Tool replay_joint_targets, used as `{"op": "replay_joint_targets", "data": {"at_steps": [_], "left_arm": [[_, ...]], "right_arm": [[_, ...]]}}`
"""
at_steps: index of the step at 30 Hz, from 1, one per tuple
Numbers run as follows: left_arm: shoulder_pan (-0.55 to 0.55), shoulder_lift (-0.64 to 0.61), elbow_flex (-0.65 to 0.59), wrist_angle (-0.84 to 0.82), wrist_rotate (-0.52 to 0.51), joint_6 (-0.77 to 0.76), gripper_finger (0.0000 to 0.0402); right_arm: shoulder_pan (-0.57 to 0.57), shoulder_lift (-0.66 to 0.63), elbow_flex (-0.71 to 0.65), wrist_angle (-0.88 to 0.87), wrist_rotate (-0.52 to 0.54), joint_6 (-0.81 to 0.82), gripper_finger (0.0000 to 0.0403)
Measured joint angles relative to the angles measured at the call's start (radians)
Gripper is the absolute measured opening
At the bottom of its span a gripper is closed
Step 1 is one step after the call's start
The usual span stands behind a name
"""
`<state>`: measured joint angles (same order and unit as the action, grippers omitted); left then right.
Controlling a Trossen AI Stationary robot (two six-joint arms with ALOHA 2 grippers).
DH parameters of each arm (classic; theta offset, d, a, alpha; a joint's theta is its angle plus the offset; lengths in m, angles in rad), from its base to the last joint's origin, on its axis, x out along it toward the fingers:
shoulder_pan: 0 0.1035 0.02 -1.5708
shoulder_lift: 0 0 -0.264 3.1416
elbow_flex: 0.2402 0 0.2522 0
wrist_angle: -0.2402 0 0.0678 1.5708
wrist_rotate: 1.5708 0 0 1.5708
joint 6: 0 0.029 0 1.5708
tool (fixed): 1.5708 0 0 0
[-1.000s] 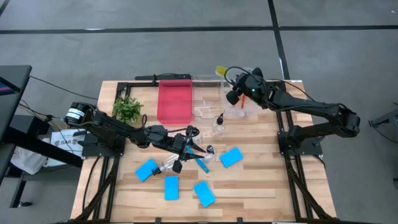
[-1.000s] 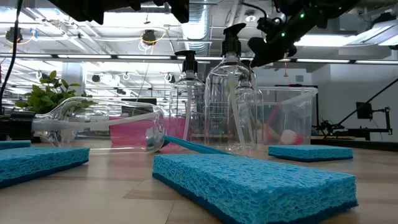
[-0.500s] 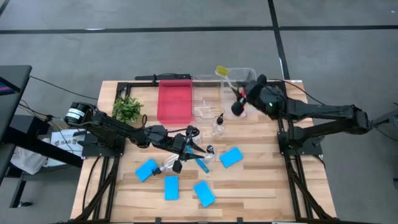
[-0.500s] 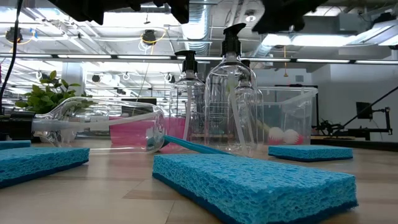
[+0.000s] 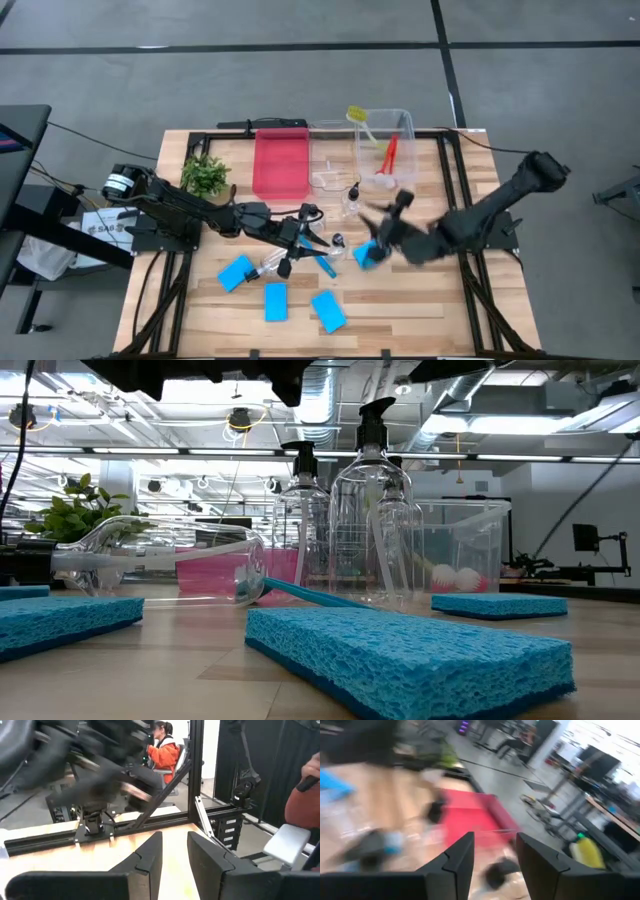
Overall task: Pick & Place Kitchen Sink Supplies
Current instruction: Put the blue kitchen brush into the white bin
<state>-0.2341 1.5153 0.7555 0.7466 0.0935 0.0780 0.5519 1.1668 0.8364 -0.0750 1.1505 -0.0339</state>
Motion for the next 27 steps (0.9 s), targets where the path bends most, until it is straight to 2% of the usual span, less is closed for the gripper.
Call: {"op": "replay_joint_targets", "data": {"at_steps": [6, 10, 16, 20, 23, 27], "left_arm": [[-0.002, -0.177, 0.000, -0.284, -0.022, -0.062, 0.0092], [-0.012, -0.310, 0.000, -0.442, -0.023, -0.109, 0.0092], [-0.014, -0.487, 0.000, -0.536, -0.023, -0.104, 0.0092], [-0.014, -0.582, 0.000, -0.601, -0.022, -0.051, 0.0092], [-0.013, -0.620, 0.000, -0.648, -0.023, -0.012, 0.0092], [-0.013, -0.626, -0.043, -0.653, -0.026, 0.005, 0.0092]], "right_arm": [[0.116, 0.076, 0.000, 0.006, -0.003, 0.094, 0.0137], [0.132, 0.103, 0.000, 0.001, -0.095, 0.101, 0.0135], [0.120, 0.167, 0.000, 0.001, -0.253, 0.194, 0.0139], [0.105, 0.231, 0.002, 0.007, -0.279, 0.259, 0.0137], [0.080, 0.272, 0.017, 0.008, -0.293, 0.322, 0.0135], [0.040, 0.331, 0.037, 0.007, -0.368, 0.373, 0.0139]]}}
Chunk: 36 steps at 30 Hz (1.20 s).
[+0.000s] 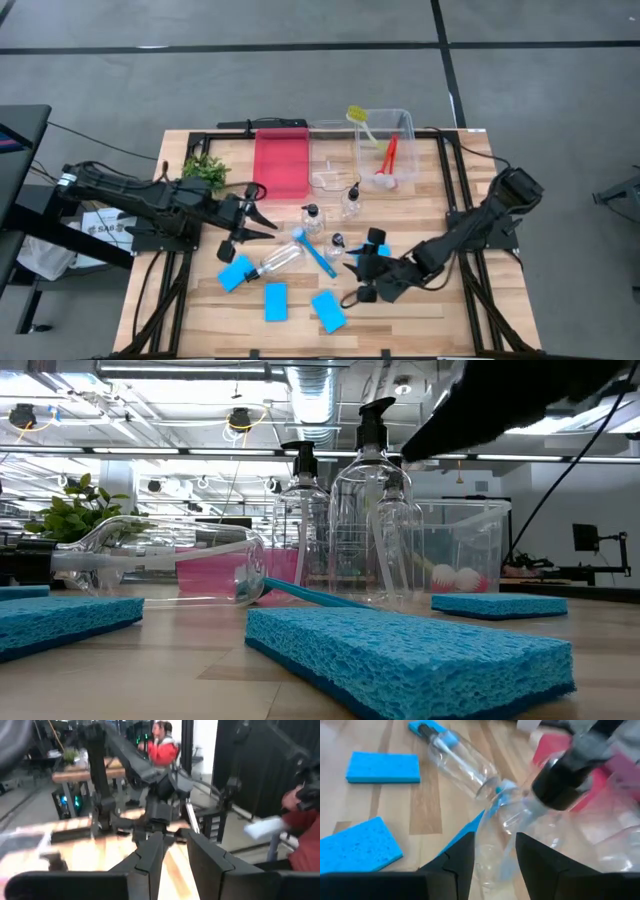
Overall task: Pick & Place Kitchen Sink Supplies
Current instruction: Put the blue kitchen brush into the white bin
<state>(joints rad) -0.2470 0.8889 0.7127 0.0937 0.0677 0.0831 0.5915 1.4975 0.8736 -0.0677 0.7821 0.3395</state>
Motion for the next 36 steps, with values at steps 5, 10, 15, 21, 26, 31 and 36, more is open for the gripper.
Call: {"op": "replay_joint_targets", "data": {"at_steps": [5, 10, 15, 21, 26, 31, 36], "left_arm": [[0.000, 0.006, -0.023, 0.033, -0.142, 0.075, 0.0092], [0.000, 0.007, -0.022, 0.054, -0.219, 0.074, 0.0092], [0.000, 0.007, -0.022, 0.066, -0.221, 0.075, 0.0092], [0.000, 0.007, -0.022, 0.090, -0.221, 0.077, 0.0092], [0.000, 0.007, -0.022, 0.119, -0.221, 0.077, 0.0092], [0.000, 0.007, -0.022, 0.141, -0.221, 0.077, 0.0092], [0.000, 0.008, -0.022, 0.149, -0.220, 0.070, 0.0092]], "right_arm": [[-0.052, 0.068, 0.008, 0.001, -0.119, 0.028, 0.0149], [-0.105, 0.133, 0.008, 0.000, -0.212, 0.053, 0.0156], [-0.145, 0.170, 0.008, 0.062, -0.290, 0.055, 0.0157], [-0.159, 0.219, 0.008, 0.149, -0.324, 0.072, 0.0153], [-0.154, 0.226, 0.008, 0.183, -0.329, 0.119, 0.0154], [-0.136, 0.242, 0.008, 0.239, -0.257, 0.142, 0.0159], [-0.113, 0.312, 0.008, 0.343, -0.210, 0.182, 0.0166]]}}
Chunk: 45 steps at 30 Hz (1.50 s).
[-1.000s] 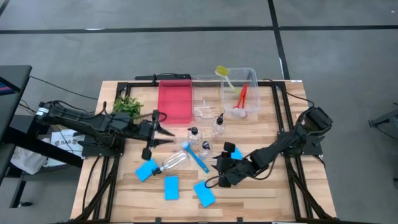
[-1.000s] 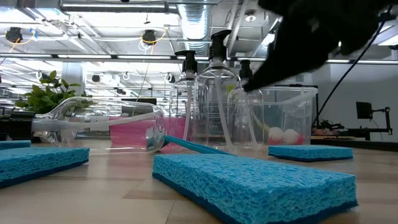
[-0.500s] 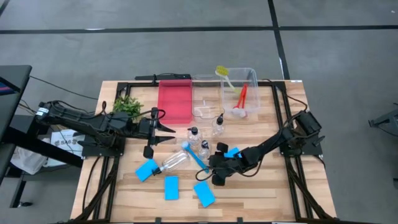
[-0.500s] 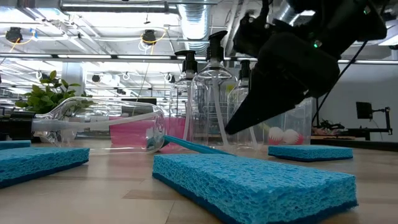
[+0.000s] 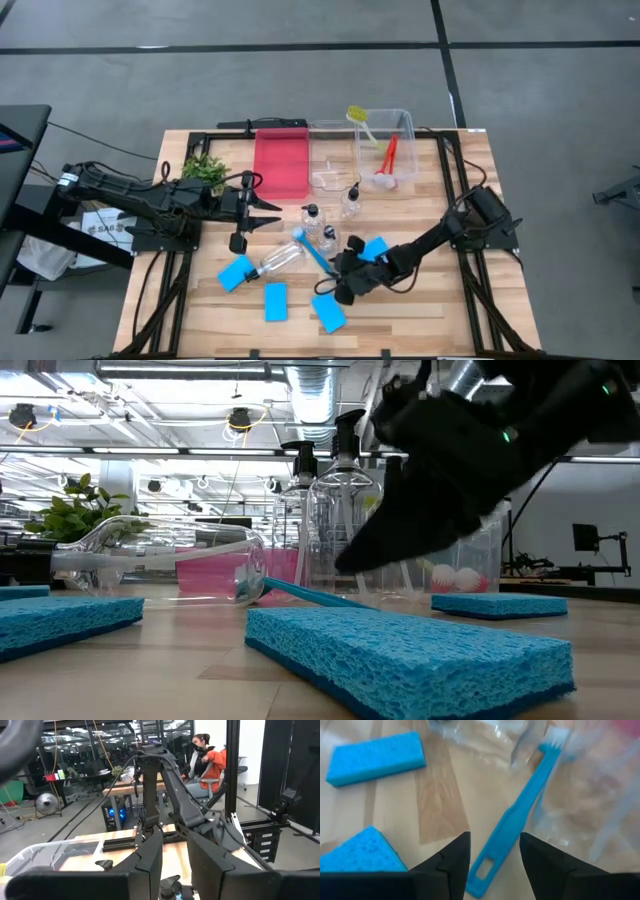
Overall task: Pick & Place Kitchen Sink Supplies
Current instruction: Put the blue kitchen brush into the white bin
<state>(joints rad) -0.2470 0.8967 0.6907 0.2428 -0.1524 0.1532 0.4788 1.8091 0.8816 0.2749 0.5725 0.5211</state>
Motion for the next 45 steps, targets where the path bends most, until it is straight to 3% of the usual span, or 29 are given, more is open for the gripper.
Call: {"op": "replay_joint_targets", "data": {"at_steps": [6, 18, 36, 41, 45], "left_arm": [[0.000, 0.000, 0.000, -0.001, 0.000, -0.023, 0.0092], [-0.023, 0.000, 0.000, -0.002, 0.002, -0.038, 0.0092], [-0.022, 0.000, 0.000, 0.001, 0.000, -0.031, 0.0092], [-0.022, 0.000, 0.000, 0.002, 0.000, -0.031, 0.0092], [-0.022, 0.000, 0.000, 0.002, 0.000, -0.030, 0.0092]], "right_arm": [[0.012, 0.055, 0.000, 0.029, 0.114, 0.052, 0.0181], [0.006, 0.170, 0.053, 0.088, 0.090, 0.108, 0.0199], [0.020, 0.165, 0.125, -0.015, 0.141, 0.071, 0.0205], [0.018, 0.165, 0.127, -0.045, 0.135, 0.108, 0.0185], [0.017, 0.172, 0.128, -0.054, 0.135, 0.133, 0.0146]]}}
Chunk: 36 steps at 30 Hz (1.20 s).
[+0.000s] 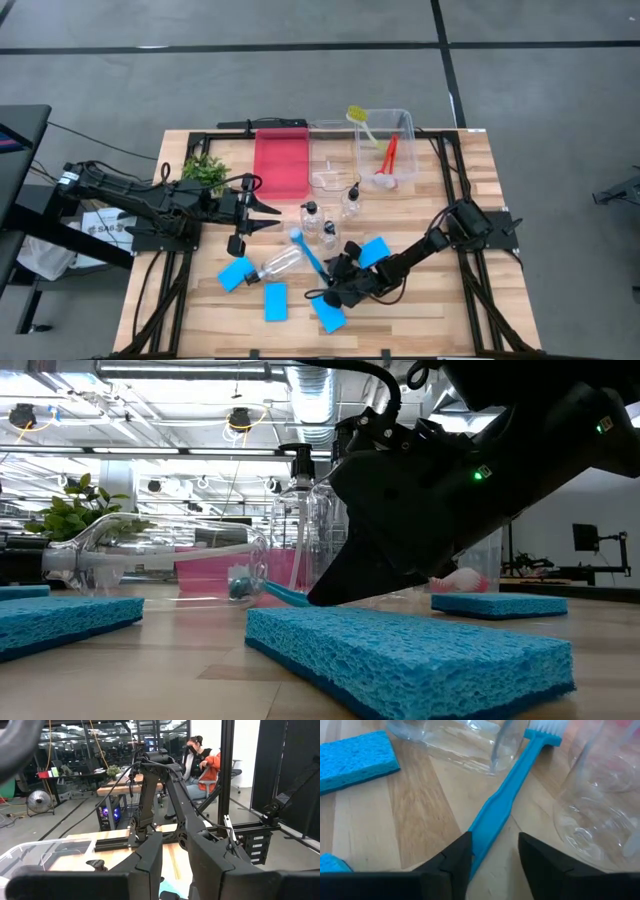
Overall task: Pick & Place Kitchen Sink Supplies
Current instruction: Put the blue kitchen brush into the white bin
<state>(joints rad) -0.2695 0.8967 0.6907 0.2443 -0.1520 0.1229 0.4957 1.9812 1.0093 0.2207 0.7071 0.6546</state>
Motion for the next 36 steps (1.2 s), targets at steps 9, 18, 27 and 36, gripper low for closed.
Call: {"op": "replay_joint_targets", "data": {"at_steps": [9, 18, 27, 36], "left_arm": [[0.000, 0.000, 0.000, 0.000, 0.000, 0.000, 0.0092], [0.000, 0.000, 0.000, 0.000, 0.000, 0.000, 0.0092], [0.000, 0.000, 0.000, 0.000, 0.000, 0.000, 0.0092], [0.000, 0.000, 0.000, 0.000, 0.000, 0.000, 0.0092]], "right_arm": [[0.000, 0.001, 0.000, -0.003, -0.002, 0.001, 0.0021], [0.000, -0.001, 0.000, -0.003, 0.024, -0.010, 0.0003], [0.013, -0.002, 0.044, -0.037, 0.066, -0.086, 0.0000], [0.051, -0.018, 0.110, -0.165, 0.178, -0.103, 0.0000]]}}
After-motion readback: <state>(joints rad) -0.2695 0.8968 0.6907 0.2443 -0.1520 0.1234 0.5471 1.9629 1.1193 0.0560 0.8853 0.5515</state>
